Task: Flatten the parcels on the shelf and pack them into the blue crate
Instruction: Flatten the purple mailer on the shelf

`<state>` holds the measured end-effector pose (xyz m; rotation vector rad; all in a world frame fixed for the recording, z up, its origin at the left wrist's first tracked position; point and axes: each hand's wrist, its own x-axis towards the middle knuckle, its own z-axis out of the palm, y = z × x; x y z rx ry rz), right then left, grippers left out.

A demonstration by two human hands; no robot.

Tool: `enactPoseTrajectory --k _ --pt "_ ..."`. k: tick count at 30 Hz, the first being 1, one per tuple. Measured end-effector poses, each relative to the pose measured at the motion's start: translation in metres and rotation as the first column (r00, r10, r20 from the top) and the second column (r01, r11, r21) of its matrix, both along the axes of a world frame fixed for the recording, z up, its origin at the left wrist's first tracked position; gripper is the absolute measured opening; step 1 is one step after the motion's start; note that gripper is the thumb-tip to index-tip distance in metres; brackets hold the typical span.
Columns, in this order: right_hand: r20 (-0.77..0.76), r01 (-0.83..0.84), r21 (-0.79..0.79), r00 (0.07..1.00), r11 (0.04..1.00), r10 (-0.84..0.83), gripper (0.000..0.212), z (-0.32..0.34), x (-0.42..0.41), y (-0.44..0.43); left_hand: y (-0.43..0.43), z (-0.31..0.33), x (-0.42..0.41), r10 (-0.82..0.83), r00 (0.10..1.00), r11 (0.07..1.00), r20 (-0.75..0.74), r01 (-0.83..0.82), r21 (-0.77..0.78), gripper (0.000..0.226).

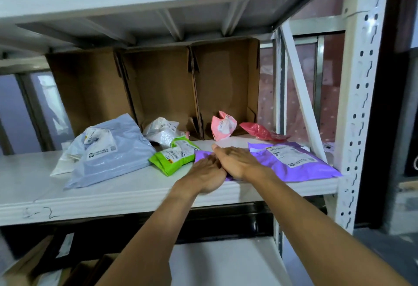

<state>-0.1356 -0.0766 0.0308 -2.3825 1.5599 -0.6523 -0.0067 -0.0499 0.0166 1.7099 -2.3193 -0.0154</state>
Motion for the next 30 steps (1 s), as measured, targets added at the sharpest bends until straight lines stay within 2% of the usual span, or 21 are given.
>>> enactPoseTrajectory --k 3,6,10,12,14,16,17,18,22,24,26,30 --pt "-0.028 0.004 -0.013 1.000 1.000 -0.004 0.083 0.000 0.001 0.001 0.000 0.001 0.000 -0.003 1.000 1.000 0.016 0.003 0.009 0.058" --pt "-0.061 0.008 -0.003 0.998 1.000 -0.008 0.082 0.001 0.001 0.000 0.002 0.004 -0.001 0.008 0.999 0.999 -0.033 -0.006 0.049 0.055" --pt "-0.025 0.000 0.003 1.000 1.000 0.000 0.078 0.001 -0.001 0.003 0.006 0.014 0.001 0.042 0.973 0.977 -0.228 0.008 0.214 0.049" --pt "-0.034 0.010 -0.038 0.999 0.999 -0.011 0.075 0.001 0.000 0.004 0.004 0.019 0.005 0.096 0.937 0.983 -0.335 -0.035 0.182 0.041" --pt "-0.063 0.012 -0.061 0.998 0.998 -0.016 0.058 -0.004 0.004 -0.001 -0.001 0.018 0.006 0.173 0.898 0.984 -0.404 -0.174 0.033 0.029" --pt "-0.042 0.025 -0.074 0.999 0.997 -0.028 0.046 -0.011 0.006 -0.008 -0.003 0.011 0.004 0.206 0.911 0.955 -0.358 -0.267 -0.131 0.027" --pt "-0.012 0.044 -0.064 0.999 0.997 -0.045 0.043 -0.012 0.006 -0.010 -0.005 0.007 0.002 0.213 0.932 0.950 -0.294 -0.269 -0.162 0.028" --pt "-0.007 0.052 -0.073 0.999 0.996 -0.053 0.042 -0.012 0.005 -0.011 -0.006 0.005 0.001 0.212 0.949 0.956 -0.235 -0.251 -0.152 0.030" --pt "-0.107 0.026 -0.071 0.994 0.997 -0.033 0.046 -0.011 0.007 -0.019 -0.009 0.008 0.006 0.122 0.987 0.985 -0.104 -0.107 0.135 0.050" --pt "-0.139 0.025 -0.047 0.990 0.999 -0.032 0.053 -0.012 0.007 -0.022 -0.012 0.008 0.008 0.097 0.995 0.985 0.037 -0.101 0.138 0.055" --pt "-0.133 0.025 -0.037 0.991 0.999 -0.030 0.046 -0.011 0.007 -0.023 -0.016 0.005 0.008 0.100 0.989 0.985 0.113 -0.115 0.132 0.058" --pt "-0.164 0.018 -0.015 0.986 1.000 -0.020 0.039 -0.008 0.008 -0.025 -0.014 0.007 0.008 0.084 0.992 0.985 0.095 -0.097 0.140 0.055"
